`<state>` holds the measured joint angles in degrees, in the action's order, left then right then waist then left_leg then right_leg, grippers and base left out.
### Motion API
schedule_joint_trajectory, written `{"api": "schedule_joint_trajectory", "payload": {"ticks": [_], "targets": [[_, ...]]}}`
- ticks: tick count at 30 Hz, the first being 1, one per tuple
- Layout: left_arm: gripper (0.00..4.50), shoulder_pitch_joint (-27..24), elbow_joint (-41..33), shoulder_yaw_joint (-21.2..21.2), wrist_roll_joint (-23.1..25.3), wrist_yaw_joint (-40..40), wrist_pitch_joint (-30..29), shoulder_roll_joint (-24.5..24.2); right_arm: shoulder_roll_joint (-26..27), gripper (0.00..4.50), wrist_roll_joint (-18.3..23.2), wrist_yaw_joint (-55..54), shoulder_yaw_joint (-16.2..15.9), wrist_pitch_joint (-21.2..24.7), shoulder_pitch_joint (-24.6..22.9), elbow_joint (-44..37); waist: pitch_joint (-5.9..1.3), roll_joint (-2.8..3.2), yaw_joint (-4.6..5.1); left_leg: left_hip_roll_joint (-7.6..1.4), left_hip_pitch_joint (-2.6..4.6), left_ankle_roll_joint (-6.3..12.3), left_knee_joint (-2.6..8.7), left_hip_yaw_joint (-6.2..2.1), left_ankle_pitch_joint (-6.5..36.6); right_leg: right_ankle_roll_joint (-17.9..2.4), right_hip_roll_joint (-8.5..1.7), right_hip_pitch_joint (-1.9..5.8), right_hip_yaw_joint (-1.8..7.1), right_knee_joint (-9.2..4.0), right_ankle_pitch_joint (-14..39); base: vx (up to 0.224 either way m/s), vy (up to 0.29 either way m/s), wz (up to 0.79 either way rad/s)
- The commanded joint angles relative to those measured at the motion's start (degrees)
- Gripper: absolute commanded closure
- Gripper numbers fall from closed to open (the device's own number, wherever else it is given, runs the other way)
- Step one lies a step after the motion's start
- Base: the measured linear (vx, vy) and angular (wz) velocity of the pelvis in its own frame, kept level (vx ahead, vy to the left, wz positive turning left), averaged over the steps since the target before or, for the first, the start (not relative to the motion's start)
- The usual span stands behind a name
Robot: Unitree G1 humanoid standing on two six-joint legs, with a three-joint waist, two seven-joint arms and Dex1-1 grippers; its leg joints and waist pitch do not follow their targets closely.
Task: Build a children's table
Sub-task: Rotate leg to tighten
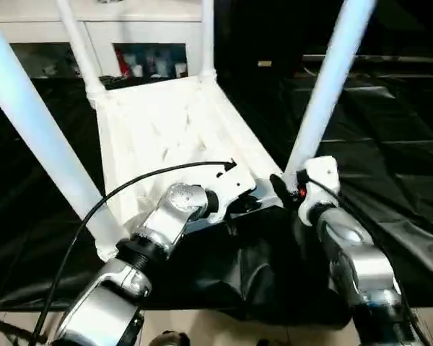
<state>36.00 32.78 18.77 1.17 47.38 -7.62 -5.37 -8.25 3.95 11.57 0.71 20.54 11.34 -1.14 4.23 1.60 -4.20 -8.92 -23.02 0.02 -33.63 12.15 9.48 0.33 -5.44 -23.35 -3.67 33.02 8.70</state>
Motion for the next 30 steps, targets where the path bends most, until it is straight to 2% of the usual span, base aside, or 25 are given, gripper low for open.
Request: {"api": "schedule_joint_trajectory", "payload": {"ticks": [1, 3, 5, 6, 7, 8, 9, 10, 12, 13, 15, 17, 20, 21, 22, 23, 24, 25, 26, 29, 30], "targets": [[3.86, -0.09, -5.84, -1.12, -2.49, 0.57, 0.2, 0.46, -0.97, 1.28, 0.73, -0.54, 2.42, -0.08, -1.05, -4.47, -4.45, -0.88, -0.35, -4.74, 2.01, 0.79, 4.67, -2.53, 15.7, -10.46, -4.17, 1.76, 2.75, -3.8, 16.49, 0.0, 0.0, 0.0], [3.76, -1.88, -8.8, -1.41, -2.99, 0.25, -0.48, -0.12, -1.49, 1.28, 1.6, -0.27, 3.68, 0.44, -2.73, -6.93, -4.45, -0.96, -0.52, -4.61, 1.91, 1.37, 4.6, -2.44, 14.36, -10.89, -3.92, 1.91, 2.65, -3.39, 13.85, 0.0, 0.0, 0.0], [3.53, -5.33, -14.2, -2.29, -4.07, -0.08, -2.22, -1.35, -2.6, 1.28, 3.34, 1.43, 5.41, 1.49, -4.93, -10.22, -4.28, -1.36, -0.73, -4.59, 1.69, 2.57, 4.49, -2.33, 13.4, -11.28, -4.02, 2.13, 2.72, -3.2, 12.36, 0.0, 0.0, 0.0], [3.48, -5.67, -14.78, -2.33, -4.18, -0.02, -2.43, -1.52, -2.7, 1.28, 3.54, 1.64, 5.55, 1.63, -5.07, -10.46, -4.4, -1.27, -0.85, -4.6, 1.74, 2.9, 4.37, -2.29, 12.91, -11.35, -4.13, 2.26, 2.76, -3.08, 11.84, 0.0, 0.0, 0.0], [3.43, -8.4, -19.35, -2.54, -4.88, 0.68, -4.44, -2.94, -4.05, 1.28, 4.91, 3.74, 6.02, 2.56, -6.09, -12.02, -4.33, -1.14, -0.75, -4.53, 1.74, 3.34, 4.33, -2.24, 12.41, -11.32, -3.9, 2.1, 2.75, -3.09, 11.75, 0.0, 0.0, 0.0], [3.32, -10.26, -22.25, -2.44, -5.03, 1.29, -5.73, -4.06, -5.59, 1.28, 5.69, 5.99, 5.58, 3.09, -6.69, -12.74, -4.18, -1.32, -0.8, -4.53, 1.61, 3.68, 4.35, -2.3, 11.88, -11.18, -3.91, 2.25, 2.7, -3.04, 11.99, 0.0, 0.0, 0.0], [3.18, -10.26, -22.25, -2.44, -5.03, 1.29, -5.73, -4.06, -5.59, 1.28, 5.69, 5.99, 5.58, 3.09, -6.69, -12.74, -4.2, -1.23, -0.85, -4.63, 1.68, 3.73, 4.36, -2.33, 11.91, -11.06, -3.97, 2.36, 2.7, -3.04, 12.24, 0.0, 0.0, 0.0], [3.09, -14.26, -28.57, -2.29, -6.09, 1.95, -8.91, -6.03, -9.61, 1.28, 7.08, 11.48, 4.16, 4.21, -8.44, -14.62, -3.8, -1.22, -0.86, -4.66, 1.74, 3.28, 4.52, -2.33, 13.48, -10.44, -3.88, 2.2, 2.73, -3.33, 15.07, 0.0, 0.0, 0.0], [3.05, -14.88, -29.58, -2.28, -6.41, 1.96, -9.55, -6.29, -10.32, 1.28, 7.13, 12.28, 3.98, 4.29, -8.76, -14.93, -3.57, -1.15, -0.89, -4.76, 1.9, 2.63, 4.69, -2.34, 15.06, -9.76, -3.79, 1.95, 2.77, -3.66, 17.58, 0.0, 0.0, 0.0], [2.99, -16.25, -31.7, -2.15, -6.55, 1.78, -10.55, -6.94, -12.09, 1.28, 7.95, 14.4, 3.94, 5.14, -9.41, -15.54, -3.17, -1.47, -0.74, -4.58, 2.0, 1.84, 4.86, -2.26, 17.32, -8.83, -3.63, 1.5, 2.79, -4.18, 21.05, 0.0, 0.0, 0.0], [2.74, -17.28, -33.16, -2.17, -6.63, 1.47, -11.12, -7.25, -13.63, 1.28, 8.11, 15.94, 3.92, 5.24, -9.93, -15.98, -2.86, -1.49, -0.76, -4.71, 2.06, 0.48, 5.11, -2.63, 20.02, -7.54, -3.85, 1.5, 2.82, -4.54, 25.11, 0.0, 0.0, 0.0], [2.62, -19.94, -37.04, -2.47, -6.61, -0.23, -13.15, -7.78, -16.69, 1.28, 8.89, 18.84, 4.4, 5.95, -11.23, -17.11, -2.35, -1.69, -0.54, -4.7, 2.08, -0.85, 5.36, -2.95, 22.71, -5.85, -4.02, 1.37, 2.89, -5.02, 29.27, 0.0, 0.0, 0.0], [2.35, -24.59, -43.32, -3.48, -6.68, -3.01, -17.07, -8.43, -19.96, 1.28, 10.08, 21.05, 6.48, 6.82, -12.85, -18.32, -1.7, -1.65, -0.41, -4.53, 2.25, -1.54, 5.44, -3.21, 25.76, -4.1, -4.15, 0.86, 2.92, -5.8, 34.06, 0.0, 0.0, 0.0], [2.35, -25.25, -44.19, -3.64, -6.86, -3.14, -17.56, -8.66, -20.22, 1.28, 10.1, 20.92, 6.9, 6.79, -12.96, -18.39, -1.71, -1.77, -0.29, -4.54, 2.22, -1.78, 5.4, -3.29, 26.12, -3.76, -4.19, 0.91, 2.87, -5.86, 34.91, 0.0, 0.0, 0.0], [2.18, -26.54, -46.22, -3.86, -7.4, -3.5, -18.89, -9.27, -20.86, 1.28, 10.24, 20.76, 7.68, 6.79, -13.18, -18.57, -1.56, -1.69, -0.3, -4.44, 2.37, -2.02, 5.4, -3.41, 26.74, -3.18, -4.14, 0.64, 2.82, -6.2, 36.43, 0.0, 0.0, 0.0], [2.18, -28.09, -47.94, -4.9, -8.2, -3.92, -19.75, -9.74, -21.07, 1.28, 10.83, 20.54, 9.09, 7.06, -13.22, -18.22, -1.2, -1.39, -0.24, -4.38, 2.4, -2.3, 5.52, -3.61, 27.75, -2.89, -4.08, 0.41, 2.78, -6.39, 37.14, 0.0, 0.0, 0.0], [2.06, -28.09, -47.94, -4.9, -8.2, -3.92, -19.75, -9.74, -21.07, 1.28, 10.83, 20.54, 9.09, 7.06, -13.22, -18.22, -1.19, -1.57, -0.06, -4.36, 2.45, -2.48, 5.51, -3.63, 28.42, -2.85, -4.01, 0.41, 2.7, -6.41, 37.33, 0.0, 0.0, 0.0], [2.06, -29.69, -49.58, -6.2, -9.05, -4.21, -20.58, -10.16, -21.64, 1.28, 11.27, 21.17, 9.9, 7.1, -13.62, -18.04, -0.97, -1.67, 0.12, -4.22, 2.44, -2.52, 5.51, -3.74, 29.34, -2.39, -3.91, 0.28, 2.54, -6.62, 38.46, 0.0, 0.0, 0.0], [1.79, -31.95, -51.83, -8.11, -10.1, -4.55, -21.85, -11.0, -22.71, 1.28, 12.6, 23.34, 10.08, 7.39, -14.61, -18.28, -0.83, -1.5, 0.18, -4.24, 2.54, -2.66, 5.5, -3.84, 29.83, -2.35, -4.02, 0.22, 2.55, -6.67, 38.8, 0.0, 0.0, 0.0], [1.73, -33.43, -52.76, -9.28, -10.6, -4.08, -22.11, -12.27, -23.33, 1.28, 13.91, 25.7, 8.77, 7.6, -15.33, -19.11, -0.51, -1.52, 0.67, -4.13, 2.53, -2.6, 5.56, -4.08, 31.67, -1.66, -3.91, 0.09, 2.37, -7.0, 40.49, 0.0, 0.0, 0.0], [1.58, -35.09, -53.58, -10.67, -11.07, -3.34, -22.23, -14.23, -23.35, 1.28, 15.08, 28.09, 6.12, 7.66, -15.0, -19.44, -0.44, -1.48, 0.78, -4.09, 2.59, -2.62, 5.54, -4.17, 31.95, -1.6, -3.92, 0.03, 2.31, -7.07, 40.85, 0.0, 0.0, 0.0]]}}
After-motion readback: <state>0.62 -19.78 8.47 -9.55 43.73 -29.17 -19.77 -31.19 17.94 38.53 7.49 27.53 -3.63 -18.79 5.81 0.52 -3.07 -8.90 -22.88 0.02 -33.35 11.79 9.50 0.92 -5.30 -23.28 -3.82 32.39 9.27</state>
